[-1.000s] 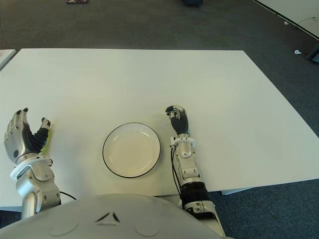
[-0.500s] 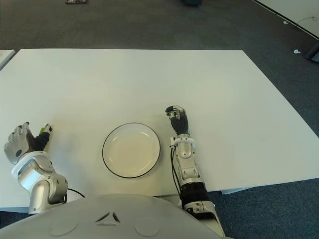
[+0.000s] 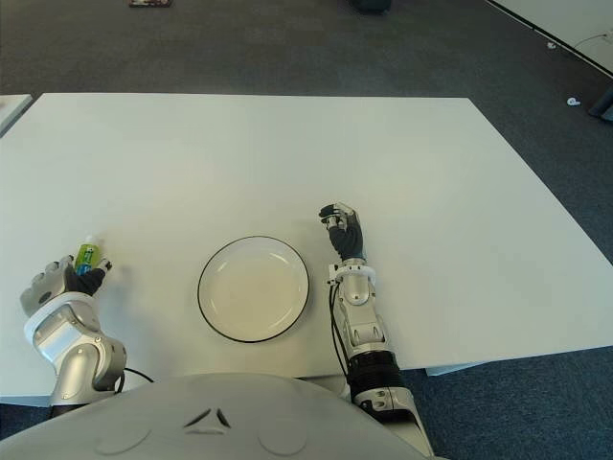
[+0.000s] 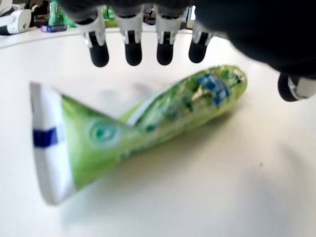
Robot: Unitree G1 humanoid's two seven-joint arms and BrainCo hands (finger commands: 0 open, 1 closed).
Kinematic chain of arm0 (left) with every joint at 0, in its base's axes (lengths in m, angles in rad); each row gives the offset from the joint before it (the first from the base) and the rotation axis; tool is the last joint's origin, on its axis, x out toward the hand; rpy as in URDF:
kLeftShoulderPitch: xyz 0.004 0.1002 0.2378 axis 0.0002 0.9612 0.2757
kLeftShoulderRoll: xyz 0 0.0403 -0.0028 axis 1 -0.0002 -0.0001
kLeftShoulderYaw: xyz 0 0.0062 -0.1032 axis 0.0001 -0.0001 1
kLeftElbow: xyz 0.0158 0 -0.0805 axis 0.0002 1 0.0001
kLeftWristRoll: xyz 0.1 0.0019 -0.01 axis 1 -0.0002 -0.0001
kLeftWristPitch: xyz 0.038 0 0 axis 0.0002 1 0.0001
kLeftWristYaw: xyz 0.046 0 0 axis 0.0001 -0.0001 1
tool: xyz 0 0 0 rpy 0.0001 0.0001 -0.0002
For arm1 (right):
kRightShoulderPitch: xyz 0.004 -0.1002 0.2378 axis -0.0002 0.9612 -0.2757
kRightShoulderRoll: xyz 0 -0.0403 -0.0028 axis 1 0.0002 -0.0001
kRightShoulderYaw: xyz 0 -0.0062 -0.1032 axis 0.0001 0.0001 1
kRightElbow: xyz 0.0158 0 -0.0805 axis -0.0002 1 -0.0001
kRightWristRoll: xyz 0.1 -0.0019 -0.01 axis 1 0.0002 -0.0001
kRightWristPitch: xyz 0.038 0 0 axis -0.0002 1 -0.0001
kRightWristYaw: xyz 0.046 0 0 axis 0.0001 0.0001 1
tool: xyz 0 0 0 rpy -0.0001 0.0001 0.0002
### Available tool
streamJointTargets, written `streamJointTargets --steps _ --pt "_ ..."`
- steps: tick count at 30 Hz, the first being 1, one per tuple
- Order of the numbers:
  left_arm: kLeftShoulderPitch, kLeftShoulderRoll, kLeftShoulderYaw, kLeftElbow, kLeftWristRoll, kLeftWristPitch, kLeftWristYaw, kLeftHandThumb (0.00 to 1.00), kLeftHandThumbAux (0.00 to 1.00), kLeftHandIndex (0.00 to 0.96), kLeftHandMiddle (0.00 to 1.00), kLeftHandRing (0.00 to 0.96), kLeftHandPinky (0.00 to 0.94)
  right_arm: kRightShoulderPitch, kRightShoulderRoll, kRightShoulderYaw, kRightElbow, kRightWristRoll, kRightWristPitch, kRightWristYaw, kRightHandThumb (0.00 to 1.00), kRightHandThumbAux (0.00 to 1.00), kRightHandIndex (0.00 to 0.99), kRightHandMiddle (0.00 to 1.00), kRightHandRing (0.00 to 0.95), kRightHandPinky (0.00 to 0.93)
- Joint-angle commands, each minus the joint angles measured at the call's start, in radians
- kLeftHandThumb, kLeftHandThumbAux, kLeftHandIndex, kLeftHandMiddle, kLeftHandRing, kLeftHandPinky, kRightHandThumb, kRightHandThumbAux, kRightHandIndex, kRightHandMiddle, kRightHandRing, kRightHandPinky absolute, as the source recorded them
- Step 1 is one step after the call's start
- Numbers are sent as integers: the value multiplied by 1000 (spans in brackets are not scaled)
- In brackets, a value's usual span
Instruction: Put the toothpaste on the table into the plate.
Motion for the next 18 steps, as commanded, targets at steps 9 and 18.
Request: streamJointTargets --steps 9,18 --pt "11 55 -73 75 10 -7 -94 388 101 0 14 0 0 5 1 -2 8 10 5 8 841 690 418 460 439 450" --pt "-17 72 -106 179 -17 5 -82 408 98 0 2 0 0 7 -1 -5 7 12 1 6 840 692 411 464 448 463"
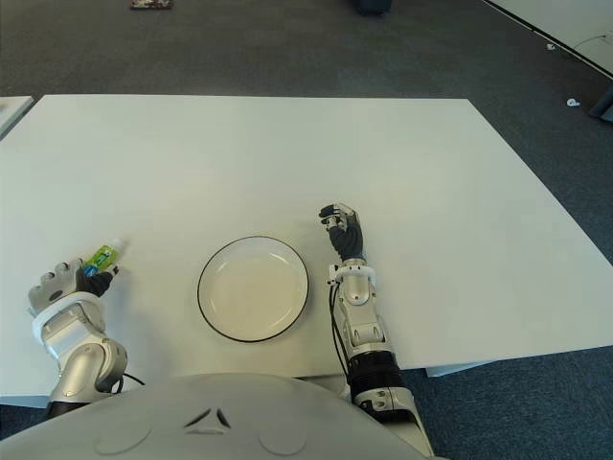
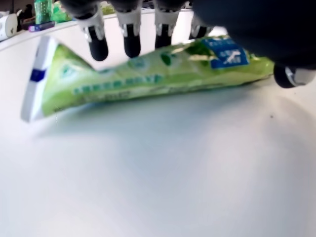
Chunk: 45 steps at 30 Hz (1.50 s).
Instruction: Put the toothpaste on the table into the plate.
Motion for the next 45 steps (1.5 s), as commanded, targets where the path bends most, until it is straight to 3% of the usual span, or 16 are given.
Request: streamJointTargets --steps 1,5,14,22,28,32,34,38,41,45 --pt "-12 -6 -26 102 -49 2 -18 408 100 0 2 0 0 8 0 -4 4 9 1 5 840 692 411 464 448 462" --pt "-46 -3 -26 226 -98 -6 52 395 114 0 0 0 0 13 -3 -6 1 14 -4 9 841 691 414 462 444 450" --pt "-77 -18 -17 294 -154 25 141 412 179 7 0 0 0 19 -9 -10 -4 25 -16 18 841 690 419 461 444 454" --pt "-117 -28 13 420 -275 10 330 435 241 56 51 33 129 23 -13 -10 -14 25 -17 20 841 690 420 460 445 453" --pt "-133 -26 17 474 -348 -14 442 445 334 30 93 89 203 25 -14 -11 -19 25 -14 18 842 689 425 458 443 450" --pt "-140 -28 24 503 -394 -38 538 466 412 52 235 263 372 25 -15 -10 -20 20 -12 13 841 689 425 458 442 455" --pt "-144 -35 27 509 -409 -43 583 471 445 77 284 311 410 24 -15 -10 -20 19 -11 12 841 690 424 458 442 454" --pt "-147 -51 30 495 -435 -42 658 489 536 328 510 523 568 23 -15 -11 -18 19 -13 11 841 690 422 459 447 465" --pt "-148 -56 35 494 -467 -52 704 632 647 397 593 601 642 23 -15 -11 -16 19 -17 10 841 690 422 460 450 468" --pt "-143 -57 47 489 -526 -94 754 688 693 427 668 675 738 24 -17 -9 -19 18 -17 11 840 690 420 461 454 472"
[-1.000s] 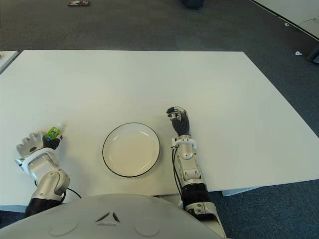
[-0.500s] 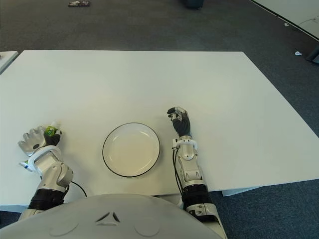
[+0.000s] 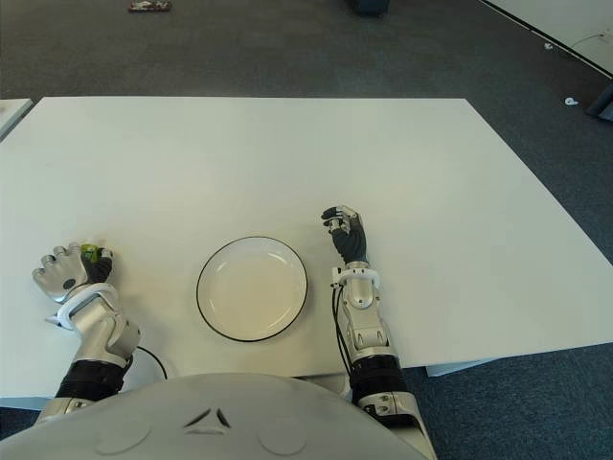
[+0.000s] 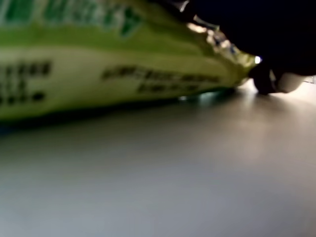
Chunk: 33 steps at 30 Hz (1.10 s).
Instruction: Put the toothpaste on the table into the plate.
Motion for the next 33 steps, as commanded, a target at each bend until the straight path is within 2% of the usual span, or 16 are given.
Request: streamJointTargets --steps 1,6,15,33 --pt "41 -35 6 65 -140 -60 -2 691 696 429 676 683 749 3 -4 -5 -6 -4 -2 -2 840 690 420 461 454 472" --pt "41 -25 13 86 -202 -112 37 700 709 437 744 743 802 5 -3 -6 -11 -6 4 -4 840 691 417 462 457 471" --pt "41 -10 9 94 -261 -157 48 700 714 440 797 791 828 2 -1 -8 -7 -3 3 -5 840 690 420 462 462 478" --pt "51 8 -9 61 -286 -158 27 701 716 440 819 811 826 3 7 -6 -12 -5 11 -13 838 692 408 466 460 462"
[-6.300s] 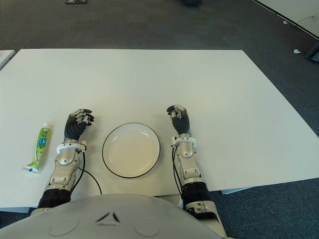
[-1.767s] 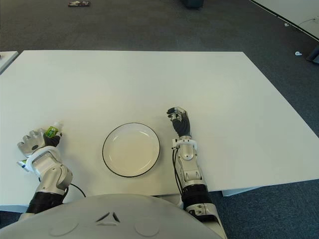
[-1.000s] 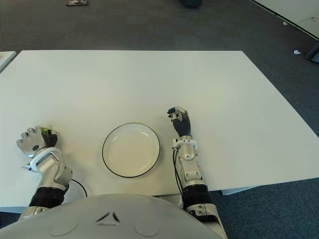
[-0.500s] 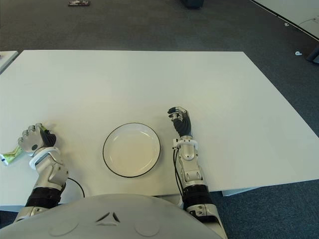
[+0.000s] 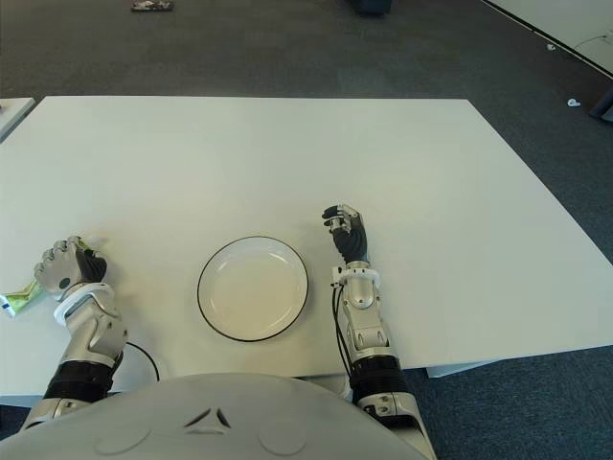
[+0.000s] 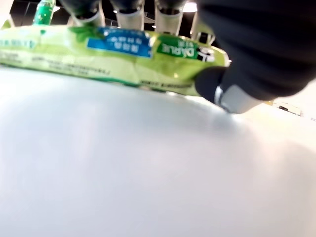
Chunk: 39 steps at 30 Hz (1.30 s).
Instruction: Put the toothpaste on the table into the plate.
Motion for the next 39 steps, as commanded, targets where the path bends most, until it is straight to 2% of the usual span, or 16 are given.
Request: streamJointTargets --steps 1,19,27,30,33,39 --pt "44 -34 -35 53 -91 -2 -86 701 716 440 819 811 826 1 4 -3 -3 -7 11 -8 838 692 408 466 460 461" --pt "37 -9 -61 7 -98 -12 -84 701 715 440 821 812 822 -1 0 -2 5 -6 1 -7 838 692 407 466 460 470" --pt "48 10 -110 -208 -75 32 -184 703 715 440 817 808 815 -1 1 -4 5 0 -2 -4 839 691 415 463 459 473" --pt "71 22 -127 -296 -78 5 -212 704 715 440 816 806 813 -3 0 -6 13 6 -13 -2 839 691 417 462 459 474" --pt "85 27 -131 -328 -88 -25 -211 705 716 440 815 805 809 -5 0 -8 18 7 -17 -3 839 690 418 462 458 473" --pt "107 39 -127 -382 -146 -173 -179 708 715 440 814 801 793 -9 0 -8 22 1 -9 -8 839 690 418 461 448 451"
